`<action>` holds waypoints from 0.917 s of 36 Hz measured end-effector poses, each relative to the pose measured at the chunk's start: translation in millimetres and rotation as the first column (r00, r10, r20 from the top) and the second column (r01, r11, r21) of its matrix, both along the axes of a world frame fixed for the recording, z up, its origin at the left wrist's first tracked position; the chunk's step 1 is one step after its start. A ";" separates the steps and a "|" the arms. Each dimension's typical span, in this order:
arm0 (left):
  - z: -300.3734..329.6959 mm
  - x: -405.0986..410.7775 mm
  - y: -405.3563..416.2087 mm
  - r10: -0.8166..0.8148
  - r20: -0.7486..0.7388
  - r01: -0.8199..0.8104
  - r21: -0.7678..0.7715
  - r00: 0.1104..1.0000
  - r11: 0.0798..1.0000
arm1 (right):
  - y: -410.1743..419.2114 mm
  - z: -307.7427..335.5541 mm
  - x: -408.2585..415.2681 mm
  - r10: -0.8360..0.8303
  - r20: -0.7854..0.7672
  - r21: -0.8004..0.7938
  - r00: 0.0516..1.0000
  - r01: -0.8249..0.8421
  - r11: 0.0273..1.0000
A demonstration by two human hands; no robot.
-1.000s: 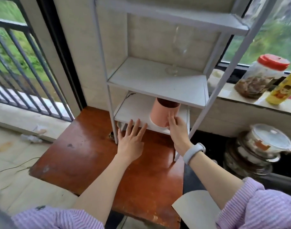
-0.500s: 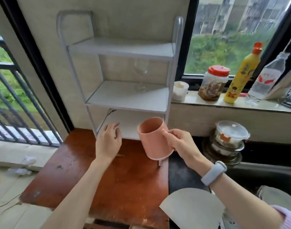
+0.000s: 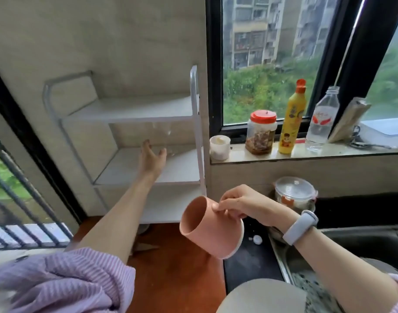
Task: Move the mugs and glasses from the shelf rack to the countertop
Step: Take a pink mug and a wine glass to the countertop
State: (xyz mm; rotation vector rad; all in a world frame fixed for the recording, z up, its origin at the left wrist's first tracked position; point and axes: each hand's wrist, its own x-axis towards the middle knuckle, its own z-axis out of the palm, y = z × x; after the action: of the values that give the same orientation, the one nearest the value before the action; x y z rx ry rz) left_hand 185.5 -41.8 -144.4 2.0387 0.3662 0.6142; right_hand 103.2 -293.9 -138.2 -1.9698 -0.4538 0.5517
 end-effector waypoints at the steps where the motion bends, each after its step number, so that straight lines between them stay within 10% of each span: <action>1: -0.3 7.9 1.0 -0.005 0.001 0.005 -0.026 1.000 1.000 | -2.0 -0.9 2.1 0.000 -0.017 -0.004 1.000 0.000 1.000; 12: 3.7 62.5 -12.9 -0.075 0.122 0.108 -0.293 0.990 0.950 | -13.3 -14.0 17.7 -0.018 -0.084 -0.073 0.996 0.012 0.997; 33: -23.4 -105.0 -49.6 0.031 0.292 -0.029 -0.009 0.956 1.000 | -52.9 -41.9 0.2 0.035 -0.109 0.058 0.993 -0.029 0.998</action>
State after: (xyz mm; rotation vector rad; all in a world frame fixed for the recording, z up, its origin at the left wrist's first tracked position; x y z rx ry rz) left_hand 80.5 -91.4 -167.7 1.9044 0.2227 0.9184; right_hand 103.4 -346.7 -180.1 -1.8710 -0.4282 0.6577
